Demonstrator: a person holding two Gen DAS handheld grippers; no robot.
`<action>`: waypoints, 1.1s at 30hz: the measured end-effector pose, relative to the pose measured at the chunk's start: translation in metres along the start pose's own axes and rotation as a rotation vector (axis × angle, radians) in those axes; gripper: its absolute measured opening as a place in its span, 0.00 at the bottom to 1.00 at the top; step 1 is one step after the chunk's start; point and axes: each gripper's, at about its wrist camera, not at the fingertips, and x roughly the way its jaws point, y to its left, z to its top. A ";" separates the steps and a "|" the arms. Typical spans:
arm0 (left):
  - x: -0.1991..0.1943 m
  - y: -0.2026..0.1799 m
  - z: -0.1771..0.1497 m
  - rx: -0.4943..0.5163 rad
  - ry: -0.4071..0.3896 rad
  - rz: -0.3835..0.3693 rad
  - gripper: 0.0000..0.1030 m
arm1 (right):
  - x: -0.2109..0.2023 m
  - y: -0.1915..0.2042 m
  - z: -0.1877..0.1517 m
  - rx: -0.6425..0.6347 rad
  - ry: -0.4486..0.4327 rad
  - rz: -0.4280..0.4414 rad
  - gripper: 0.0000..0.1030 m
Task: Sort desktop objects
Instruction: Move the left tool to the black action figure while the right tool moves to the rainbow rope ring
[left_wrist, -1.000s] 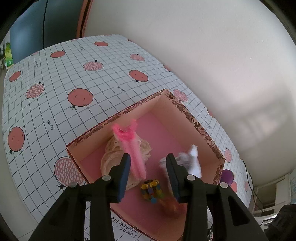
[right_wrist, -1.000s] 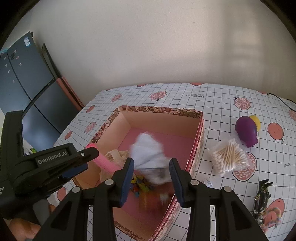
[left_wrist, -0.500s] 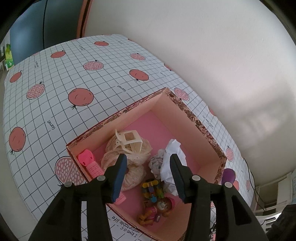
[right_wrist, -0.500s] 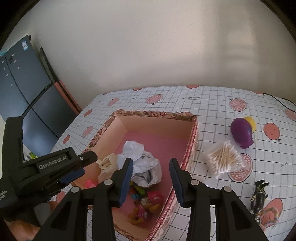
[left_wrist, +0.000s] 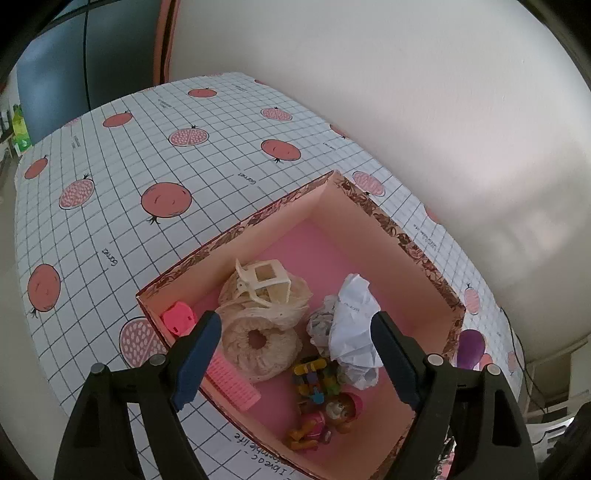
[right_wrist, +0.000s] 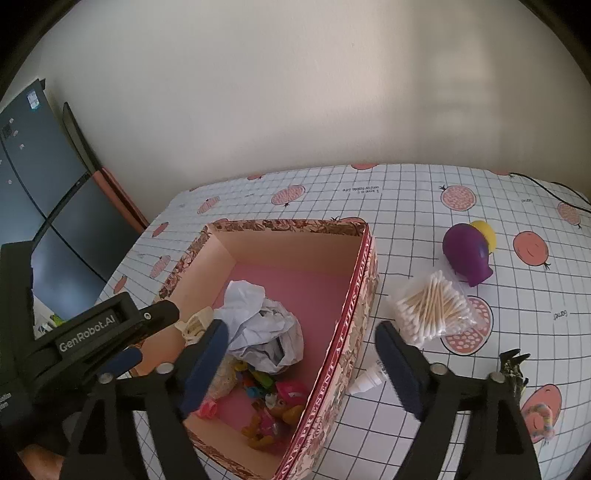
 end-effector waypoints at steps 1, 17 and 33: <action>0.000 0.000 0.000 0.002 0.000 0.004 0.83 | 0.000 0.000 0.000 0.002 0.000 -0.002 0.88; -0.002 -0.002 0.000 0.013 -0.026 0.040 0.90 | 0.001 -0.009 0.000 0.032 0.009 -0.022 1.00; -0.015 -0.045 -0.010 0.137 -0.069 -0.073 0.90 | -0.038 -0.054 0.012 0.129 -0.082 -0.095 1.00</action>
